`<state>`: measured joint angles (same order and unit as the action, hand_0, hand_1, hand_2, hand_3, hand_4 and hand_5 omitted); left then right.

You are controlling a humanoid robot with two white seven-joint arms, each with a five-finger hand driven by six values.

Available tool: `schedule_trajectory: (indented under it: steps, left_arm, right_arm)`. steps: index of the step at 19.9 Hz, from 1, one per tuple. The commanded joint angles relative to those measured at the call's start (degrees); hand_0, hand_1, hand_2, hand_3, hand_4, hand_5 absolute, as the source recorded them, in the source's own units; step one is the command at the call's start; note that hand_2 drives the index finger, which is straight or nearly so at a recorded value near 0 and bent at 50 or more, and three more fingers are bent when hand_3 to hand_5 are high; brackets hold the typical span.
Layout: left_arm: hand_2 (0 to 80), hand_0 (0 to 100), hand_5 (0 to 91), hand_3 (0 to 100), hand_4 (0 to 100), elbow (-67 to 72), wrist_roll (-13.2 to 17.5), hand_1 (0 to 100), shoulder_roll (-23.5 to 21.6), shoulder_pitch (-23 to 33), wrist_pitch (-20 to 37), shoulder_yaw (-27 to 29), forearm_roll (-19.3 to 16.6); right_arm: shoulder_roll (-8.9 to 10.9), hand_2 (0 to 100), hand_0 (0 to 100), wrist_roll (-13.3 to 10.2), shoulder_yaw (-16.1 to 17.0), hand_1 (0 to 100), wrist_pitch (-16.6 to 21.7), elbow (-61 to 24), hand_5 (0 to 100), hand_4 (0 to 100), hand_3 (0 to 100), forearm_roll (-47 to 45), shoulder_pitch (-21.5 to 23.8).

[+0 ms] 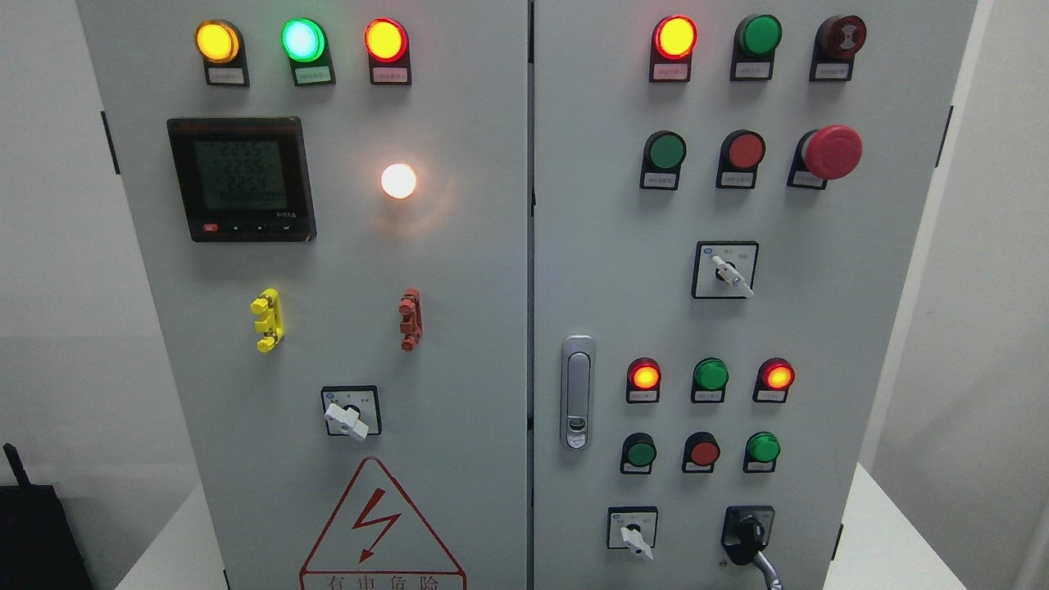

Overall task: Trip black knob to open circuit
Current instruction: 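Grip the black knob with the right hand and twist it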

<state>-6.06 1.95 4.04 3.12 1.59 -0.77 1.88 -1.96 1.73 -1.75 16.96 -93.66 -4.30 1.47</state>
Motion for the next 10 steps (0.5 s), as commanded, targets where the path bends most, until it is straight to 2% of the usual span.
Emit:
schedule_trajectory:
  steps: [1, 10]
  left_arm:
    - [0.0, 12, 0.0, 0, 0, 0.00, -0.01, 39, 0.09, -0.13, 0.08, 0.07, 0.14]
    - [0.0, 12, 0.0, 0, 0, 0.00, -0.01, 39, 0.09, -0.13, 0.08, 0.07, 0.14]
  right_arm:
    - [0.03, 0, 100, 1.26, -2.03, 87, 0.70, -1.79, 92, 95, 100, 0.34, -1.29]
    - [0.03, 0, 100, 1.26, -2.55, 87, 0.70, -1.88, 92, 95, 100, 0.34, -1.64]
